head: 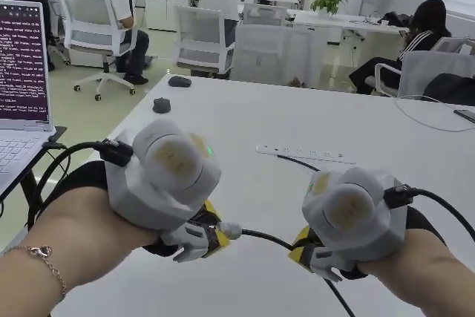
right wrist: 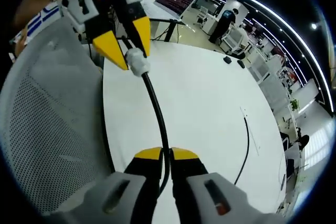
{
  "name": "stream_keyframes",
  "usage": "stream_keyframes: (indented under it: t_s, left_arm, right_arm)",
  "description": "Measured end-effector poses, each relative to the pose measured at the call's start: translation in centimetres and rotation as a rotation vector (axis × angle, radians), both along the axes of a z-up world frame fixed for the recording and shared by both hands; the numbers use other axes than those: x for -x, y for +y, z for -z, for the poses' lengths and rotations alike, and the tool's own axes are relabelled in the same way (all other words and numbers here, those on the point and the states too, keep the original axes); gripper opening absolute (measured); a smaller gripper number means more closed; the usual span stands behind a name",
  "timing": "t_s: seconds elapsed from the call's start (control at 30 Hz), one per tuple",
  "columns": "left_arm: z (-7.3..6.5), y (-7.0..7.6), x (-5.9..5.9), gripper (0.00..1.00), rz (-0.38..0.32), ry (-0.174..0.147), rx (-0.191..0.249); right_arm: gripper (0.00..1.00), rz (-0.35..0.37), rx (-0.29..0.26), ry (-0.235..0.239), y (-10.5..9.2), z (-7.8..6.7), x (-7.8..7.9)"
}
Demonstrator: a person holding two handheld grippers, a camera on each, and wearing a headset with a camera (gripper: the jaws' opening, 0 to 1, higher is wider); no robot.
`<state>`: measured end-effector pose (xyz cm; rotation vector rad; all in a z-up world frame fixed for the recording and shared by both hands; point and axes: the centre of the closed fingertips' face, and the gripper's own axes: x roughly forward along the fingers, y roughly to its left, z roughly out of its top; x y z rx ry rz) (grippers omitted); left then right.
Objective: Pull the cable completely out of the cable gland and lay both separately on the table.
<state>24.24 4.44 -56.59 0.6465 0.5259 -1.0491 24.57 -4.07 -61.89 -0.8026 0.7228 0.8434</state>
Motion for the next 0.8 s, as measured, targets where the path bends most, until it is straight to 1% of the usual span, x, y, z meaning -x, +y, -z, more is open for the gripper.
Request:
stream_keyframes:
  t_s: [0.07, 0.1, 0.13, 0.17, 0.2, 0.23, 0.27, 0.3, 0.33, 0.37, 0.4, 0.43, 0.47, 0.5, 0.53, 0.57, 0.63, 0.8]
  left_arm:
    - [0.0, -0.3, 0.1, 0.16, 0.002, 0.006, 0.01]
    - [0.0, -0.4, 0.1, 0.16, 0.003, 0.006, 0.011]
    - [0.0, -0.6, 0.1, 0.16, 0.006, 0.004, 0.012]
    - [0.1, -0.7, 0.2, 0.16, 0.005, 0.015, 0.014]
    - [0.1, -0.8, 0.4, 0.16, 0.011, 0.017, 0.014]
    - [0.1, -0.9, 0.4, 0.16, 0.016, 0.015, 0.015]
    - [0.1, -0.9, 0.4, 0.16, 0.016, 0.015, 0.014]
    - [0.1, -0.9, 0.5, 0.16, 0.018, 0.013, 0.013]
    - [0.1, -1.0, 0.5, 0.16, 0.021, 0.012, 0.014]
    - [0.1, -1.0, 0.6, 0.16, 0.023, 0.011, 0.015]
    - [0.0, -1.0, 0.7, 0.16, 0.025, 0.007, 0.018]
    - [-0.1, -1.0, 0.7, 0.16, 0.023, 0.007, 0.02]
    - [-0.1, -0.8, 0.6, 0.16, 0.019, 0.008, 0.02]
    - [-0.1, -0.7, 0.5, 0.16, 0.015, 0.004, 0.02]
    - [0.0, -0.5, 0.5, 0.16, 0.012, 0.01, 0.021]
    - [0.0, -0.4, 0.5, 0.16, 0.012, 0.008, 0.021]
    - [0.0, -0.3, 0.5, 0.16, 0.009, 0.009, 0.022]
    - [-0.2, -0.2, 0.2, 0.16, 0.0, 0.006, 0.031]
  right_arm:
    - [0.11, 0.008, -0.015, -0.002, 0.5, -0.3, -0.2]
    - [0.17, -0.003, -0.04, -0.007, 1.2, -0.6, -0.2]
    - [0.25, -0.026, -0.076, -0.022, 2.4, -1.0, -0.4]
    - [0.3, -0.048, -0.093, -0.043, 3.3, -1.4, -0.6]
    - [0.34, -0.099, -0.097, -0.075, 4.5, -1.9, -0.6]
    - [0.36, -0.122, -0.1, -0.084, 5.2, -2.1, -0.6]
    - [0.37, -0.14, -0.11, -0.081, 5.8, -2.2, -0.5]
    - [0.36, -0.141, -0.119, -0.066, 6.3, -2.1, -0.3]
    - [0.33, -0.149, -0.125, -0.055, 6.8, -2.2, -0.2]
    - [0.29, -0.156, -0.128, -0.061, 7.1, -2.3, -0.3]
    - [0.24, -0.168, -0.126, -0.067, 7.2, -2.4, -0.3]
    - [0.14, -0.173, -0.124, -0.066, 7.3, -2.4, -0.2]
    - [0.06, -0.171, -0.121, -0.062, 7.1, -2.3, -0.2]
    - [0.05, -0.17, -0.121, -0.054, 7.0, -2.2, -0.1]
    - [0.05, -0.161, -0.12, -0.056, 6.8, -2.1, -0.3]
    - [0.05, -0.159, -0.116, -0.052, 6.6, -1.9, -0.2]
    - [0.04, -0.148, -0.09, -0.054, 5.7, -1.6, -0.4]
    - [0.03, -0.104, -0.042, -0.036, 3.4, -0.6, -0.5]
